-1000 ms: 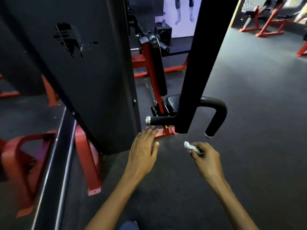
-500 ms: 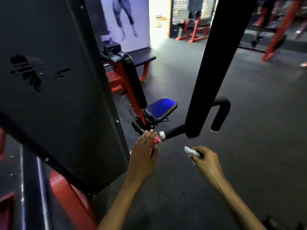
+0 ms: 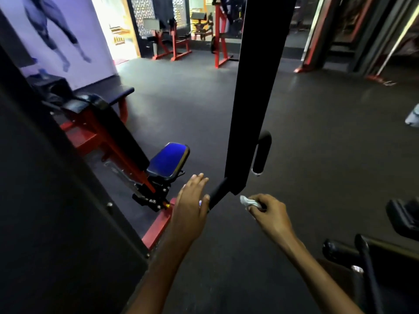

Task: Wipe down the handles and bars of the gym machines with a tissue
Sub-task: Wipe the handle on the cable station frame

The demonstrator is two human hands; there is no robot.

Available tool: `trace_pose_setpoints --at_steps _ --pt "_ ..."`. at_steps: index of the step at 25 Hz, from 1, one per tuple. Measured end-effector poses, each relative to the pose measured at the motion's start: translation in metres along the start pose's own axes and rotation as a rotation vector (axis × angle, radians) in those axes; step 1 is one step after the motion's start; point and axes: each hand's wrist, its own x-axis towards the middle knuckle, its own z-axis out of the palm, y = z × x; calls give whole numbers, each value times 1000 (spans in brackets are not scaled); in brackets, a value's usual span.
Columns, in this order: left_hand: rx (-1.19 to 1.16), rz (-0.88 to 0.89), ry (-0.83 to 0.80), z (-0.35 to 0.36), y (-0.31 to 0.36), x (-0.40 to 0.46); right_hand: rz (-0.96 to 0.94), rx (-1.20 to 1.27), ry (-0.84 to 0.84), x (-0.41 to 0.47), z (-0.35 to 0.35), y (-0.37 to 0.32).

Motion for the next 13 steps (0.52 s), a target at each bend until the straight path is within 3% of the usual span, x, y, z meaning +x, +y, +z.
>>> trace_pose_setpoints --at_steps 5,9,13 --pt "-1 167 -21 4 -21 36 75 29 102 17 22 -2" --pt "-133 313 -13 14 -20 81 161 29 160 20 32 -5" --pt "-308 501 1 26 -25 131 271 58 319 22 48 -10"
